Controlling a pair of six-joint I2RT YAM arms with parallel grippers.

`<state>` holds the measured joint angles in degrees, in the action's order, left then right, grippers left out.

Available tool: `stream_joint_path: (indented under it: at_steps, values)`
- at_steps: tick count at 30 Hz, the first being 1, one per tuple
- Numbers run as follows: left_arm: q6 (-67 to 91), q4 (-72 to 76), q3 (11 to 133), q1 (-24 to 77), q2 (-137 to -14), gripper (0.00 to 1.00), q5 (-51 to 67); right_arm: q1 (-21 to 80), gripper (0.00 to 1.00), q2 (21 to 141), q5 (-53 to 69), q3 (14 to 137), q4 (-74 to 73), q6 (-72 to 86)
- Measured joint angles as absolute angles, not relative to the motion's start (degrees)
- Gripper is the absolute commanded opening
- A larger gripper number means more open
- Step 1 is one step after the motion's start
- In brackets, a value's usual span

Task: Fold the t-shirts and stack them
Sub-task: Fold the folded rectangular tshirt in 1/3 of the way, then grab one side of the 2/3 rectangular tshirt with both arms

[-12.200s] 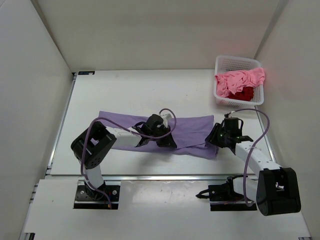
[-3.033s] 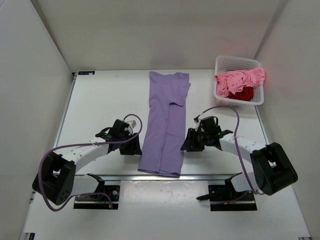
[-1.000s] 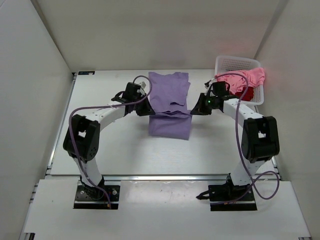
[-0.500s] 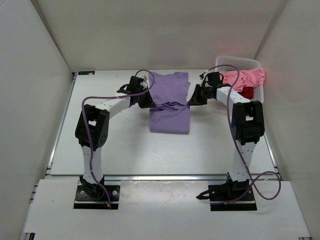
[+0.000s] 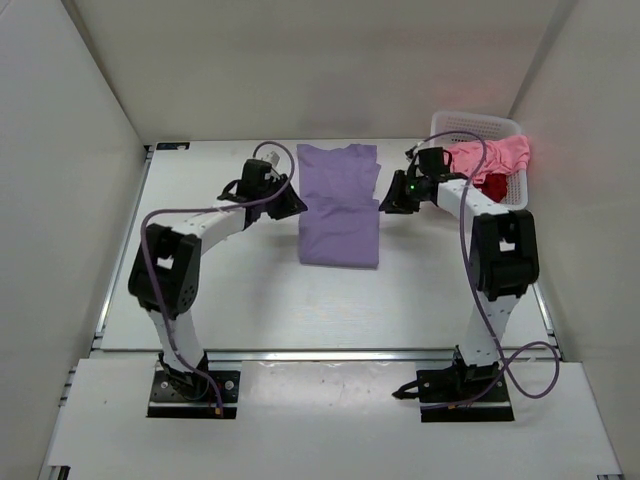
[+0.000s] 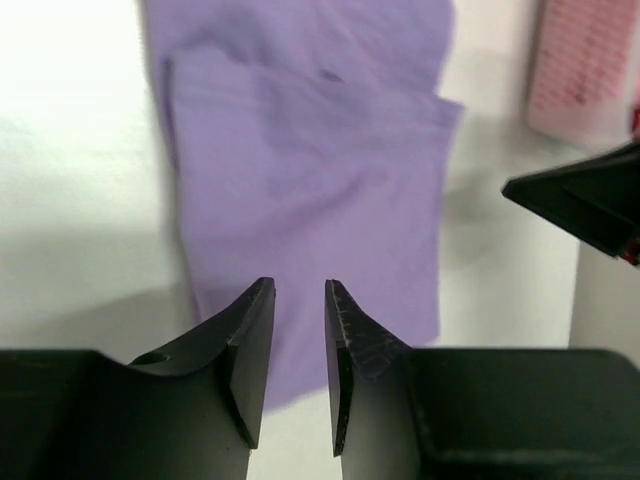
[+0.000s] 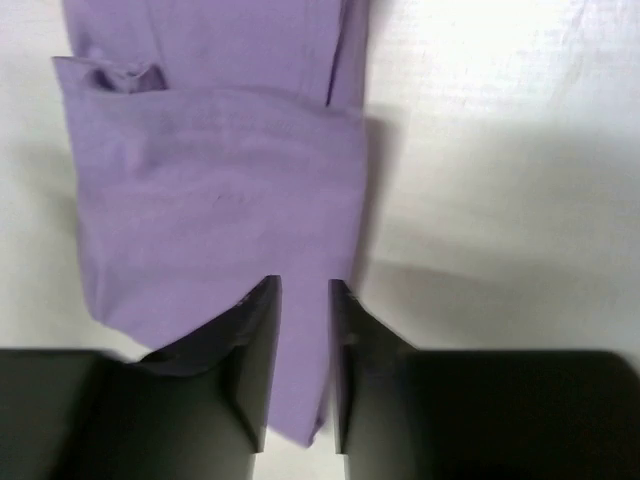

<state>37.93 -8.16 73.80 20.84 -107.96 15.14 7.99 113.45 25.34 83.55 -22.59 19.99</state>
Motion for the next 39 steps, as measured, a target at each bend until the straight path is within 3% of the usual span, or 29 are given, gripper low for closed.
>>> stream_joint_path:
  at_steps: [2,11,13,17,21,25,36,39]
  values:
    - [39.0,-4.7,68.4,21.7,-102.8,0.35,15.4,8.8,0.01,108.6,23.9,78.8,-20.3,20.9]
    - [43.9,6.3,47.8,24.4,-95.8,0.34,18.0,18.3,0.0,97.9,24.5,60.2,-7.1,24.7]
    - [45.1,6.5,42.2,21.9,-93.0,0.36,17.3,19.0,0.02,94.5,24.5,53.4,-6.2,25.8]
    - [46.0,7.7,39.9,19.0,-91.2,0.4,17.1,17.8,0.19,88.8,24.5,43.8,-3.1,28.3]
    - [46.0,10.4,40.1,20.9,-91.8,0.5,18.7,15.6,0.24,86.8,24.8,38.7,0.6,29.6]
    - [46.7,14.4,39.8,22.0,-93.4,0.51,21.0,13.5,0.28,87.4,25.5,36.5,3.3,30.5]
    - [48.0,18.2,41.0,22.0,-98.4,0.27,21.1,11.9,0.28,91.7,29.3,36.4,9.0,32.0]
    - [48.0,18.3,41.3,22.4,-99.5,0.13,21.1,11.9,0.24,92.2,30.0,36.4,9.9,32.4]
